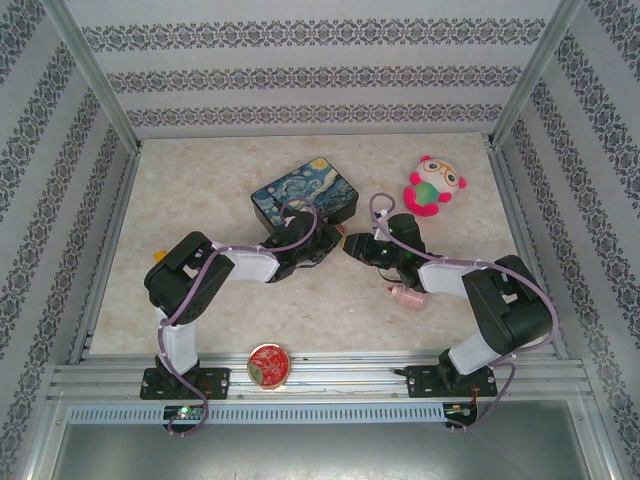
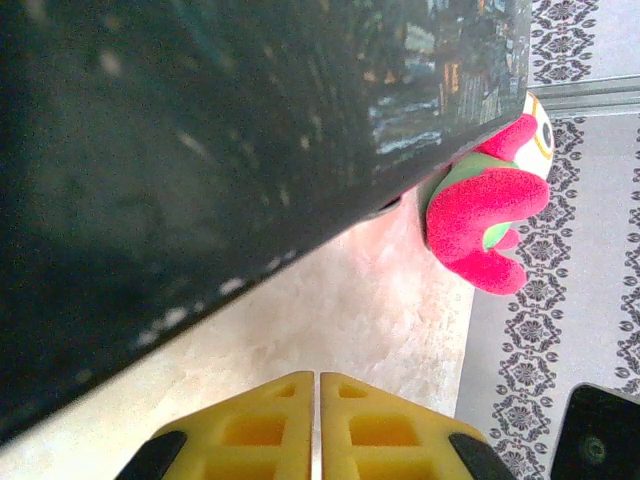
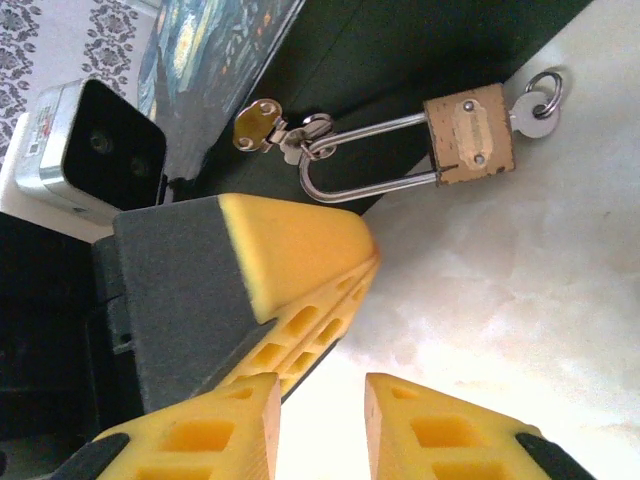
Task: Unlock a padlock with a key
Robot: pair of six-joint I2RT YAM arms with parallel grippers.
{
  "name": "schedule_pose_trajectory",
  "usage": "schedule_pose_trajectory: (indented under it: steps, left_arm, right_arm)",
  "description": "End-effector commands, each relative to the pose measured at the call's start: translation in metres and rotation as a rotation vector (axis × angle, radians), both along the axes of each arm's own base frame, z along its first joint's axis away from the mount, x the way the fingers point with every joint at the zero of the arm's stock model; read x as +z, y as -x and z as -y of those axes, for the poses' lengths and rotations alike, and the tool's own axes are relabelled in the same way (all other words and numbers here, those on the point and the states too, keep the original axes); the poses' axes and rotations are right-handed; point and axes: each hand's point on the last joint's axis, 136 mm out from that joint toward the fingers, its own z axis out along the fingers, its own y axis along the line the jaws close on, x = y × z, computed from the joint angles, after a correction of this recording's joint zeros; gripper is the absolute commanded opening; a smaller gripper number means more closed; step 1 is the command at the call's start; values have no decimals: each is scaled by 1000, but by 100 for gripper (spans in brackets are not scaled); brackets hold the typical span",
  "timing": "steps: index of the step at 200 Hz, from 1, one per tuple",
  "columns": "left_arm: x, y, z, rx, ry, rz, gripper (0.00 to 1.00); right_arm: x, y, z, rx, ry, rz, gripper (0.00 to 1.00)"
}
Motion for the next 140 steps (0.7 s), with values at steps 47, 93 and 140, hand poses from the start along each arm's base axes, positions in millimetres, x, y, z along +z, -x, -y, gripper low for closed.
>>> schedule_pose_trajectory:
  steps: [47,93,140]
  left_arm:
    - [-55,38,-21,-12,-165,-159,38]
    - [-49,24,-39,42,-318,-54,48]
    - [-36,2,-45,57,-424,44,84]
  right_arm:
    - [6,-17,32,-76,138,29,28]
    - [7,-43,46,-77,322,49,13]
    - [-7,-74,35,-39,344,27,13]
